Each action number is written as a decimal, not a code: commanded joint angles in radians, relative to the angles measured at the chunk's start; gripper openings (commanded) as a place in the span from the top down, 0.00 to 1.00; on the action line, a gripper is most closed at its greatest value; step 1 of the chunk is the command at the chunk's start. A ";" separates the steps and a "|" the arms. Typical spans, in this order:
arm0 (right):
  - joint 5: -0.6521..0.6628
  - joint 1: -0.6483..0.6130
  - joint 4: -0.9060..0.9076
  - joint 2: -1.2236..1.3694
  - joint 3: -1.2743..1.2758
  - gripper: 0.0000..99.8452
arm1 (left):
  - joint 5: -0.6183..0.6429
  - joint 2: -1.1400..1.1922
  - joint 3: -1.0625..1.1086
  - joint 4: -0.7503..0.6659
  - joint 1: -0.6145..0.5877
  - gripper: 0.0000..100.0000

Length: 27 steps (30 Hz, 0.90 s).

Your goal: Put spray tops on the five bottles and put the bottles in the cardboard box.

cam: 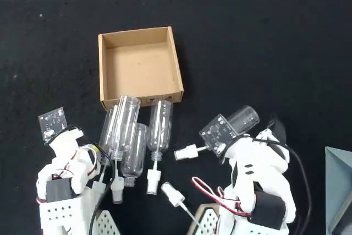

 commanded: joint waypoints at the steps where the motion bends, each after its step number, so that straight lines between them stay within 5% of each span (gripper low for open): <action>1: 0.014 0.014 0.008 0.125 -0.147 0.71 | -0.009 -0.008 0.022 0.006 0.005 0.85; 17: 0.017 0.012 0.003 0.717 -0.458 0.71 | -0.009 -0.008 0.022 0.006 0.005 0.85; 27: 0.175 -0.086 0.060 0.914 -0.479 0.71 | -0.009 -0.008 0.022 0.006 0.005 0.85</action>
